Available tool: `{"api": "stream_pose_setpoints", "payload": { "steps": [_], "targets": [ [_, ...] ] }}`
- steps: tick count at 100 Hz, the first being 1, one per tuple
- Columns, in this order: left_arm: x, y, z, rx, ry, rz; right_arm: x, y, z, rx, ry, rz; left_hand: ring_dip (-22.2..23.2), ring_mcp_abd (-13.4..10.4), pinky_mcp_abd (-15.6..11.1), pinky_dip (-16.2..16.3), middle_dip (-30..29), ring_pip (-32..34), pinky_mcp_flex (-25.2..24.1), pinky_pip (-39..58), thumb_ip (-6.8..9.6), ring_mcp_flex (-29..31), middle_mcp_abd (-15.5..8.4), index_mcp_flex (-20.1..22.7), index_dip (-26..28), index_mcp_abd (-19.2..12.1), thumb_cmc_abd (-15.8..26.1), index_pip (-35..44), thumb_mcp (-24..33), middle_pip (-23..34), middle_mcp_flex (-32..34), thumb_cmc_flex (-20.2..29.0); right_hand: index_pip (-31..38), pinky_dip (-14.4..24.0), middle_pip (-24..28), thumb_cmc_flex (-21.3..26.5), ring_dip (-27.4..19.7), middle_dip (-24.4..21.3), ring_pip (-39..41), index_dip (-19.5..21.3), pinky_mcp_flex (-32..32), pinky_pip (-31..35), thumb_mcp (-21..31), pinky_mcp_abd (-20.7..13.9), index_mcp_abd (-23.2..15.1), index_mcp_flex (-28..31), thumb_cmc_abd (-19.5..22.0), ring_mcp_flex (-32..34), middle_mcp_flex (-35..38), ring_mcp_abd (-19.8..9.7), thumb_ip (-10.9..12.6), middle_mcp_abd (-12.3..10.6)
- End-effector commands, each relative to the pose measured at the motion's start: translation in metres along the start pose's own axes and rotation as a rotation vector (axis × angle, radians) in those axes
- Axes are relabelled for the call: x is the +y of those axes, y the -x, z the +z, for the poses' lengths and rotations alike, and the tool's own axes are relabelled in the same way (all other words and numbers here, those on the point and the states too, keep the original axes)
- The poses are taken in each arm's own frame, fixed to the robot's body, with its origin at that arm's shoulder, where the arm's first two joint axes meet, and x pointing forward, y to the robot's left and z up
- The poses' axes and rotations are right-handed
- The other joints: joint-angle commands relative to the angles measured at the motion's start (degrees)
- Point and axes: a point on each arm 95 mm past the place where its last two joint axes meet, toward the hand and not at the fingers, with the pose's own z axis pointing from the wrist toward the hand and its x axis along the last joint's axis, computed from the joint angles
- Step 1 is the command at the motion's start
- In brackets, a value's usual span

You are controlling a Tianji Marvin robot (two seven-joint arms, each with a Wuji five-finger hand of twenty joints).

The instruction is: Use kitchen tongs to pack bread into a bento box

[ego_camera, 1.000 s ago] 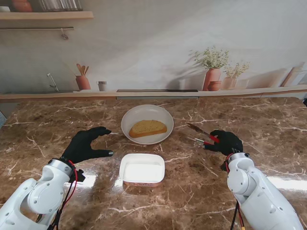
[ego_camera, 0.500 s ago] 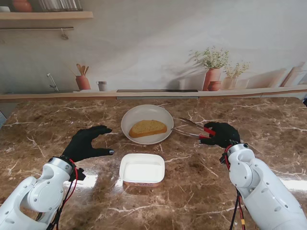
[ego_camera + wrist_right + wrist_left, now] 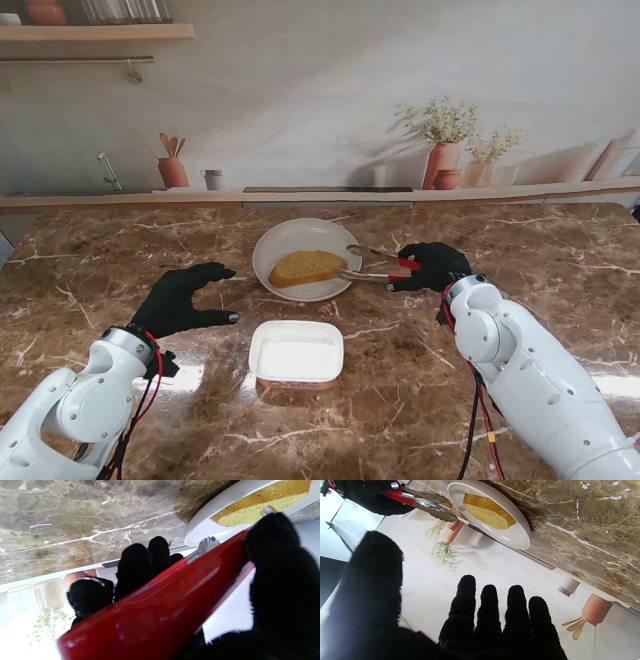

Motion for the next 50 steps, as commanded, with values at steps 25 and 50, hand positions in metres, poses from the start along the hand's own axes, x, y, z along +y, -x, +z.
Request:
{"api": "stream_pose_setpoints", "payload": {
  "steps": [25,50],
  "targets": [
    [0.002,0.004,-0.004,-0.016,0.003,-0.001,0.0,-0.007,0.019,0.003,-0.061,-0.045,-0.51,-3.23,-2.97,-0.71,-0.41,-1.89,-1.02,-1.28,0.65,-2.24,-1.85,0.06,0.32,-1.13,-0.84,0.69,1.78,-0.58,-1.94,-1.72,-1.08,1.88,1.36,0.03,1.6,1.17,3.27,-1.15,1.74,5.02,1.77,-3.54,-0.24,-3.07,3.56,1.48,-0.28,-2.8,0.51,-2.34],
    [0.001,0.008,-0.006,-0.024,-0.004,0.003,0.002,-0.011,0.029,0.025,-0.108,-0.127,-0.54,-3.22,-3.04,-0.71,-0.4,-1.92,-1.07,-1.29,0.56,-2.26,-1.91,0.03,0.27,-1.06,-0.83,0.59,2.23,-0.57,-1.94,-2.04,-2.25,1.85,1.6,-1.09,1.55,1.28,3.33,-2.02,1.96,5.1,1.46,-4.42,1.12,-5.77,3.71,1.31,-2.19,-3.43,0.8,-2.49]
  ]
}}
